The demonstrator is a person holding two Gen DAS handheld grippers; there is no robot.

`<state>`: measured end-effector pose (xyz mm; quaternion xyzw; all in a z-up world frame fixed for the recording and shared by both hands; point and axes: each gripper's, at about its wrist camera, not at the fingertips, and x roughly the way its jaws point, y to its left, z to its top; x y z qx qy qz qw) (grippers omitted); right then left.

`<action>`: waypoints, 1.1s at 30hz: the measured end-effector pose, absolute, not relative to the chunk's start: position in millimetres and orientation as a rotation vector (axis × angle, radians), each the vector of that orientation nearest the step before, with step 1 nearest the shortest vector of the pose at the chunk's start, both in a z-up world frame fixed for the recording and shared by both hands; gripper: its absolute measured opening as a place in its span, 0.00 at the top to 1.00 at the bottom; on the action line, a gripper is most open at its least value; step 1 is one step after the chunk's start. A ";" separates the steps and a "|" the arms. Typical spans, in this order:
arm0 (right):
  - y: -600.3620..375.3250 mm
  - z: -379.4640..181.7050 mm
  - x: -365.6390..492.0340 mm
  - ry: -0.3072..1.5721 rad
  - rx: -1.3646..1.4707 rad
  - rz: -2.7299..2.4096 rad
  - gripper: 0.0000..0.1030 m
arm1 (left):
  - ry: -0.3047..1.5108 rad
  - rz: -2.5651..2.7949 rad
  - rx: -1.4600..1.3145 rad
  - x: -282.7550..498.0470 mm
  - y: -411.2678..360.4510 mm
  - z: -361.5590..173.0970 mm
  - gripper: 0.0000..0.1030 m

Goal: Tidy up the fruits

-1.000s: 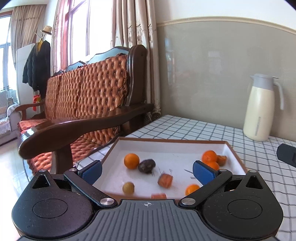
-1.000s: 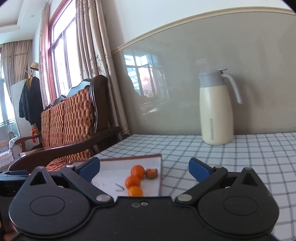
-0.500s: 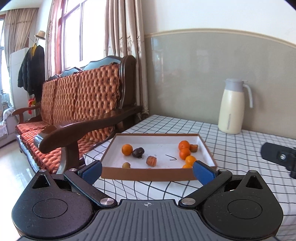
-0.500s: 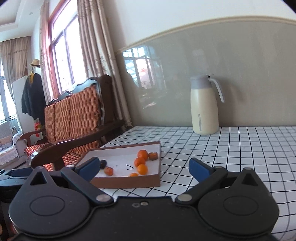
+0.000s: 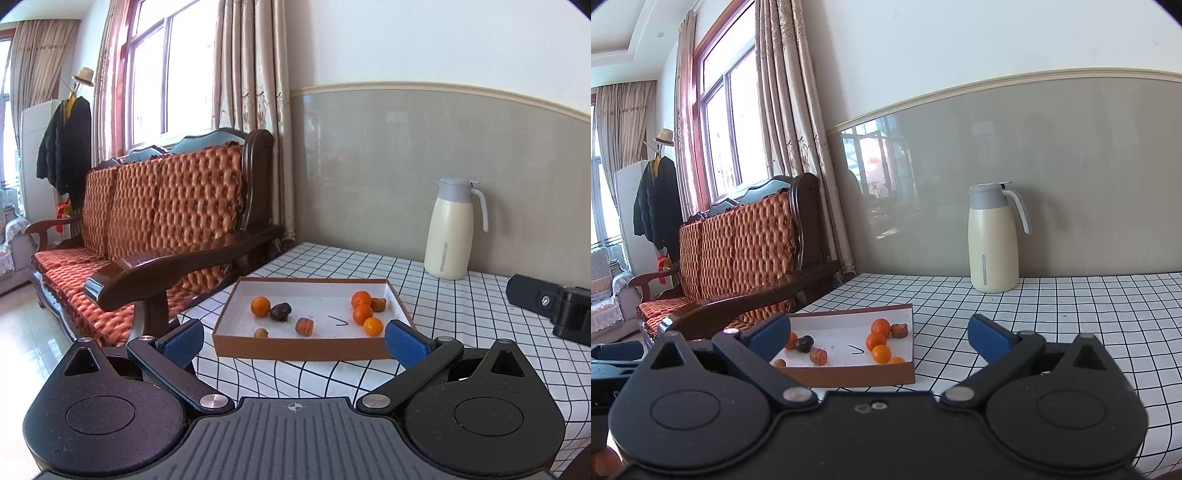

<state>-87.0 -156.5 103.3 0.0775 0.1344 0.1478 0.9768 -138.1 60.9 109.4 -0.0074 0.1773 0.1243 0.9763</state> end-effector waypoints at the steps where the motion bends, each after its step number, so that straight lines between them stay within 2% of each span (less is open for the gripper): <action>1: -156.1 102.8 -86.6 0.272 0.158 0.299 0.06 | 0.354 0.247 -0.019 -138.7 60.6 109.3 0.00; 33: -138.1 96.4 -80.0 0.312 0.113 0.335 0.06 | 0.406 0.199 -0.056 -122.2 67.3 91.8 0.00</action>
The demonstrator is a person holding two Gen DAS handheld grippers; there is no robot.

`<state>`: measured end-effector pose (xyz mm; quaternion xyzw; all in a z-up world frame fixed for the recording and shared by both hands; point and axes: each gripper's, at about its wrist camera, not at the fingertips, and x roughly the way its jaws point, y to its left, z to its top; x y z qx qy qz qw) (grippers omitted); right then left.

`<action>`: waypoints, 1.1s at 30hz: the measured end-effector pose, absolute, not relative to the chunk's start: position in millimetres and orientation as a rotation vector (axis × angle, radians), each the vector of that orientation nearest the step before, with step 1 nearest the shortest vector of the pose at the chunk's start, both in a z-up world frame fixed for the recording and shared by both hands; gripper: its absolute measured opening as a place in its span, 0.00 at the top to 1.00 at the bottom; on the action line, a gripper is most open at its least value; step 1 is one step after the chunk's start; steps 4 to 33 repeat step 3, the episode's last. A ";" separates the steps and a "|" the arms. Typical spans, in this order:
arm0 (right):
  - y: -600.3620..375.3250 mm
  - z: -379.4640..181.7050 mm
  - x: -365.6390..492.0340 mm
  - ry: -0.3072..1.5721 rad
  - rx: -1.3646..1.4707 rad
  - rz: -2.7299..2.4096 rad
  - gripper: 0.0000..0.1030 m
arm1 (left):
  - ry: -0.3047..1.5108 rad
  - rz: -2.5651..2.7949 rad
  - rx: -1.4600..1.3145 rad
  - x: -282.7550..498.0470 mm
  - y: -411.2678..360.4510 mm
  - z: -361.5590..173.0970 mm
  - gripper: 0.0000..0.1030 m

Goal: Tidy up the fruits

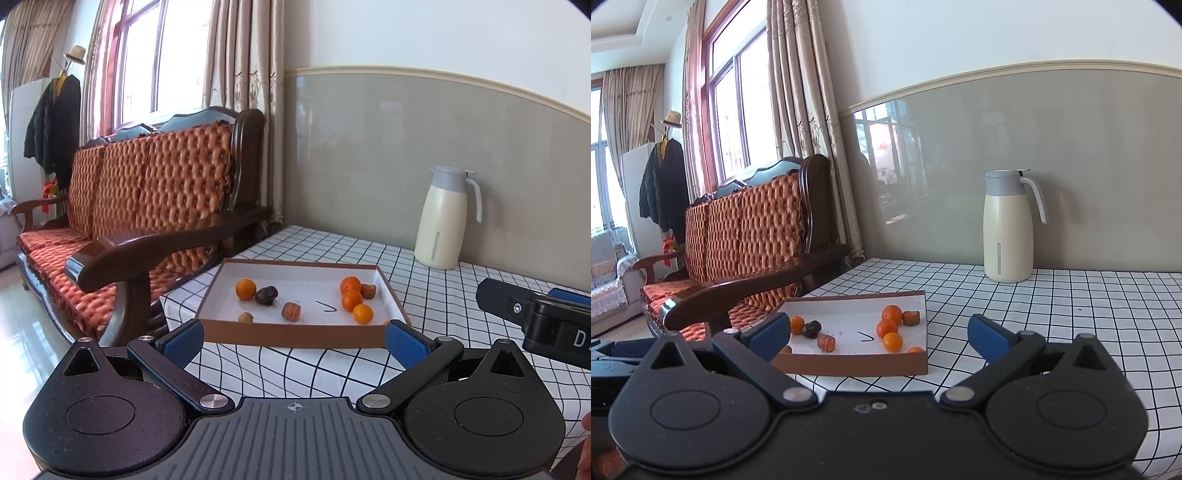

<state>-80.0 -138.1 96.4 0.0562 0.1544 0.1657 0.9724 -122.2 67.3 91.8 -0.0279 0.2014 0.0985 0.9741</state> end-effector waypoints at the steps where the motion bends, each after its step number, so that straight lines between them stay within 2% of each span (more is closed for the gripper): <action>1: -137.4 96.2 -79.1 0.315 0.114 0.336 0.06 | 0.408 0.186 -0.064 -122.0 68.0 90.4 0.00; 33: -136.5 95.2 -77.3 0.324 0.122 0.341 0.06 | 0.404 0.184 -0.079 -122.4 70.2 89.1 0.00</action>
